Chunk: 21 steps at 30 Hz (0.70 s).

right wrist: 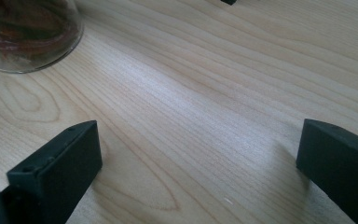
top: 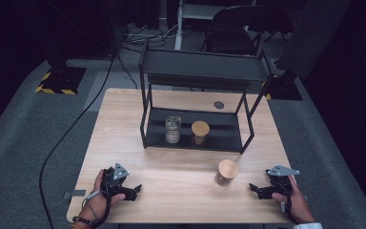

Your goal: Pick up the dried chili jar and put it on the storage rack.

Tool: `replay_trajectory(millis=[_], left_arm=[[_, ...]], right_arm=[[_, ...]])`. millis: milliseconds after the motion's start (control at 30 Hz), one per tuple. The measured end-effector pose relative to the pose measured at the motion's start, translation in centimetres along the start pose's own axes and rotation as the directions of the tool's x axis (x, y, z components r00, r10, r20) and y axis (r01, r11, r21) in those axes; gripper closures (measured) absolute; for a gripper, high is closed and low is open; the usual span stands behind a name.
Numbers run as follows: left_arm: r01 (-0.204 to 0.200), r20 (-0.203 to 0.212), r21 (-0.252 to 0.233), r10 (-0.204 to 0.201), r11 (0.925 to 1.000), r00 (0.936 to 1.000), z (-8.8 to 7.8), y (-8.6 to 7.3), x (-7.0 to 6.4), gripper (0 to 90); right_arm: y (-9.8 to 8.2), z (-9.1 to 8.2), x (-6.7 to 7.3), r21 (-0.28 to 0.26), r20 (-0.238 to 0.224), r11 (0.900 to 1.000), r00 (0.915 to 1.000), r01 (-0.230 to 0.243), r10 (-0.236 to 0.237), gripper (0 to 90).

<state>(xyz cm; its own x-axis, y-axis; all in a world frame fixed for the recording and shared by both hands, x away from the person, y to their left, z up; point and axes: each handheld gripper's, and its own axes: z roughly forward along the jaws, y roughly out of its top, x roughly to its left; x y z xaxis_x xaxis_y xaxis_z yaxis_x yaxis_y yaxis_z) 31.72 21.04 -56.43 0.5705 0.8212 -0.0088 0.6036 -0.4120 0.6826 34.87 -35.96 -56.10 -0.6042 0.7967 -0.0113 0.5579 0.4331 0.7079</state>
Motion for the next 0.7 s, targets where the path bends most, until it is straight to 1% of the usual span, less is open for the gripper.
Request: replay_trajectory(millis=[533,700], left_arm=[[0.003,-0.002,0.0,-0.003,1.0,1.0,-0.01,-0.01,-0.02,0.0],[0.002,-0.002,0.001,-0.002,1.0,1.0,-0.01,-0.01,-0.02,0.0]], right_arm=[[0.05,-0.02,0.06,0.002,0.004,1.0,1.0,0.002,-0.002,0.2],[0.31,-0.22,0.31,0.016,0.011,1.0,0.9996,0.024,-0.025,1.8]])
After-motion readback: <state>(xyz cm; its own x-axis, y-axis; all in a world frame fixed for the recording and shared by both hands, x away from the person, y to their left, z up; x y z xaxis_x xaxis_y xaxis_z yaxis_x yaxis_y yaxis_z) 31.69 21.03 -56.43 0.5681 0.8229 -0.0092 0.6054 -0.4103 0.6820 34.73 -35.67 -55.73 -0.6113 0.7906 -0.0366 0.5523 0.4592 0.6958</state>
